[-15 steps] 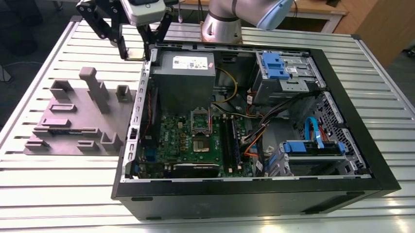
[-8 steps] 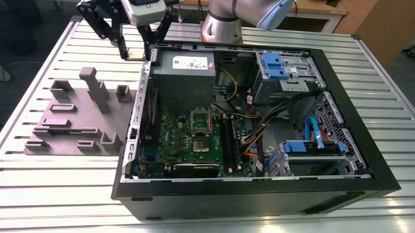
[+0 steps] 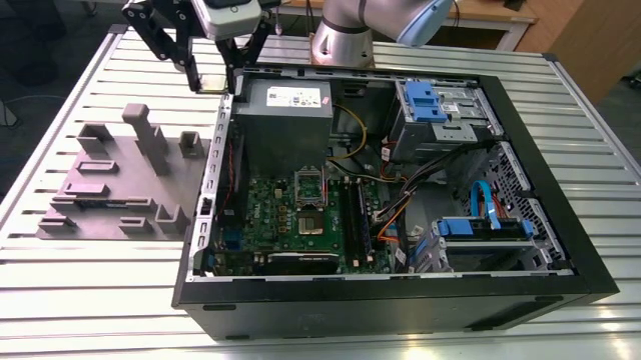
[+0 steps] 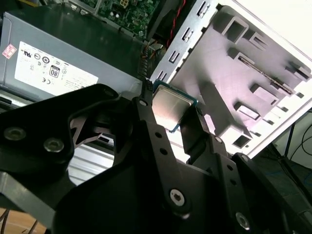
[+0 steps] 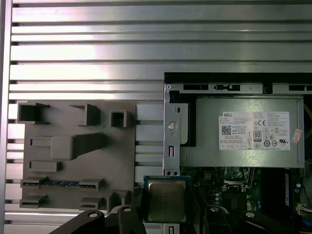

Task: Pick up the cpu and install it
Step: 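Pick up the cpu and move it towards the insertion slot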

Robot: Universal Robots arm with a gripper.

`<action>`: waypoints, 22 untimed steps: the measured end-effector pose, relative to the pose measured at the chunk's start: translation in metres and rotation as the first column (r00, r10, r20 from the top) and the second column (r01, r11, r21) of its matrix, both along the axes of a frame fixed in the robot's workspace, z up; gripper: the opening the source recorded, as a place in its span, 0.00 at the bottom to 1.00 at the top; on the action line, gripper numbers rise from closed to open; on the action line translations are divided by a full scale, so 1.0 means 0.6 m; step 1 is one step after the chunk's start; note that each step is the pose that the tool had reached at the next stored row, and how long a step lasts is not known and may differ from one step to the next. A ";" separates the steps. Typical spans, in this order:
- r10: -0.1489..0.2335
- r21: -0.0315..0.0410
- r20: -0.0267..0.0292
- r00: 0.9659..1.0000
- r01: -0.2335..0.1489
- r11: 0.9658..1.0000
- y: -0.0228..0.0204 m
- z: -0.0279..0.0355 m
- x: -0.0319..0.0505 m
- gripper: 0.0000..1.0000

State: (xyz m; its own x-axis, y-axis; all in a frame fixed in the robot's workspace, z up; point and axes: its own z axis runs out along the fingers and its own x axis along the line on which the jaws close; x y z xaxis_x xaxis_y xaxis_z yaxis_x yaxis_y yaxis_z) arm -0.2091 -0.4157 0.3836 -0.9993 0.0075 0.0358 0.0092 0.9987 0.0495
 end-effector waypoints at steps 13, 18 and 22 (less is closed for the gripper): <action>0.000 0.000 0.000 1.000 0.000 1.000 0.0000 0.000 0.021 0.47; 0.000 0.000 0.000 1.000 0.000 1.000 0.0000 0.000 0.022 0.47; 0.000 0.000 0.000 1.000 0.000 1.000 -0.0001 0.000 0.023 0.47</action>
